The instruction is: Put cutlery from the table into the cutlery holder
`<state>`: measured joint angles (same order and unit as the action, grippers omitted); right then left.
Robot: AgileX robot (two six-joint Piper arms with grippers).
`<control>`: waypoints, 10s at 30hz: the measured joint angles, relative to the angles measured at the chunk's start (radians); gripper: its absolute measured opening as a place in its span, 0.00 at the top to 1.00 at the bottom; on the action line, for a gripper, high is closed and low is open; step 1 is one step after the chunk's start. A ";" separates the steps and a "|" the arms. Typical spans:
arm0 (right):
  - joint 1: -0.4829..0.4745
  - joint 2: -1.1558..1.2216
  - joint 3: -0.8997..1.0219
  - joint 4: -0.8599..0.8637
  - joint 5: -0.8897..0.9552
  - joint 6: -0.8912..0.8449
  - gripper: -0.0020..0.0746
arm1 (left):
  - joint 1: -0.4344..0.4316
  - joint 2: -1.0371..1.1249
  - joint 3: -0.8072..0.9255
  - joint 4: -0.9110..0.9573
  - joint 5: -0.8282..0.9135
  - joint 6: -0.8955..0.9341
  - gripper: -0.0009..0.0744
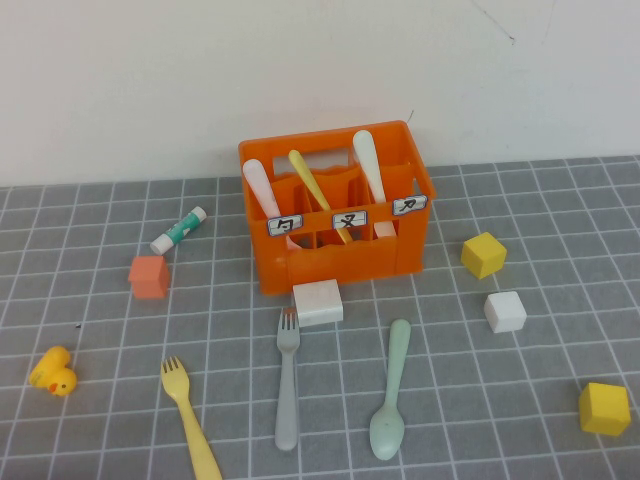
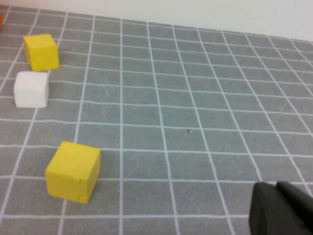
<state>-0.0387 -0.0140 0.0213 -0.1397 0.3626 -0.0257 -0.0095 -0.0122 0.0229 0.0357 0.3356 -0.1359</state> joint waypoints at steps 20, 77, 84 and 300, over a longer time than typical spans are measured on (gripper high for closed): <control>0.000 0.000 0.006 -0.009 -0.194 -0.019 0.98 | 0.000 0.000 0.000 0.002 -0.002 0.002 0.99; 0.015 0.565 -0.512 0.410 0.413 -0.602 0.98 | 0.002 0.251 -0.420 -0.686 0.417 0.401 0.99; 0.014 0.659 -0.512 0.549 0.429 -0.734 0.98 | 0.002 0.474 -0.499 -0.496 0.440 0.136 0.99; 0.033 0.679 -0.425 0.666 0.238 -0.727 0.98 | -0.592 1.809 -0.960 0.144 0.332 -0.575 0.79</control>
<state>-0.0062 0.6648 -0.4033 0.5261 0.6004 -0.7529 -0.6010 1.7972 -0.9367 0.1796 0.6680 -0.7106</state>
